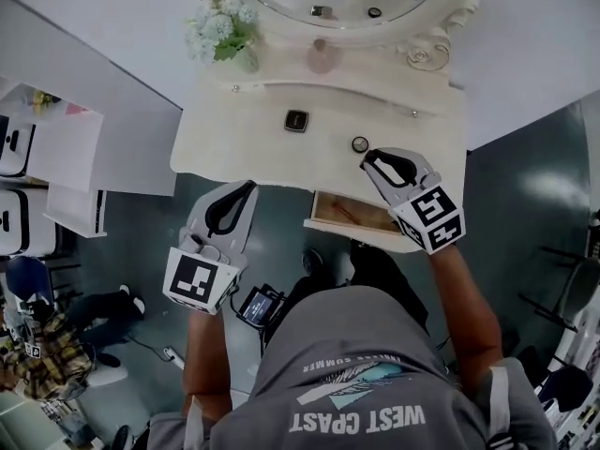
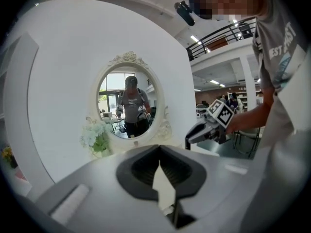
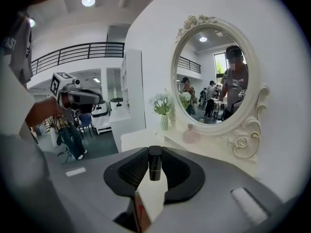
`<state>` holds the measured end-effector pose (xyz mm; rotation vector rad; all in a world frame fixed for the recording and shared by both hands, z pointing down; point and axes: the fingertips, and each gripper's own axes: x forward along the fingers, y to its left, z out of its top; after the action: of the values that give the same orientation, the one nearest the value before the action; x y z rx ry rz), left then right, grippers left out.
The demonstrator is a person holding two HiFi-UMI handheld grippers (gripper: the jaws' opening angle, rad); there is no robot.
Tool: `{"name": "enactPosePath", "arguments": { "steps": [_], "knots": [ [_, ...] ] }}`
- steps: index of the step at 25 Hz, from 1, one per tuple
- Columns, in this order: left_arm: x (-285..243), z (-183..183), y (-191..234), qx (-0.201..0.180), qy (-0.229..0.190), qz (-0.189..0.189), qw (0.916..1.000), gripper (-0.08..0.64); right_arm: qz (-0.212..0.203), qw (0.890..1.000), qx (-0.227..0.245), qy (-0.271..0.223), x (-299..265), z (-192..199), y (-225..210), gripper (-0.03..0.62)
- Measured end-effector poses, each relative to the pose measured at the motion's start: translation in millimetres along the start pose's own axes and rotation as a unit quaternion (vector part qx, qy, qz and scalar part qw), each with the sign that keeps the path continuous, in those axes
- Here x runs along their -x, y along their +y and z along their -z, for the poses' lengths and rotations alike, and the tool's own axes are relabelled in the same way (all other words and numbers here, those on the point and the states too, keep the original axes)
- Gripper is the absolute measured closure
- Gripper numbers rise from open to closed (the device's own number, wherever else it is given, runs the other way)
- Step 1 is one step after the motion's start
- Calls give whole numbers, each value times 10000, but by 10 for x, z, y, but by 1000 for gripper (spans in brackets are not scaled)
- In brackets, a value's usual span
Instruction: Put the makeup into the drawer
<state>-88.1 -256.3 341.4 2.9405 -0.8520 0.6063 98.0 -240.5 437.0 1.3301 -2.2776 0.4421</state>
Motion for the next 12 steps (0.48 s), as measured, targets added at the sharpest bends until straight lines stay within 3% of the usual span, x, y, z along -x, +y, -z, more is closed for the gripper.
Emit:
{"name": "enactPosePath", "arguments": {
  "steps": [12],
  "knots": [
    [-409, 224, -287, -41, 328, 613, 9976, 557, -145, 9980, -73, 613, 51, 1099, 103, 503]
  ]
}}
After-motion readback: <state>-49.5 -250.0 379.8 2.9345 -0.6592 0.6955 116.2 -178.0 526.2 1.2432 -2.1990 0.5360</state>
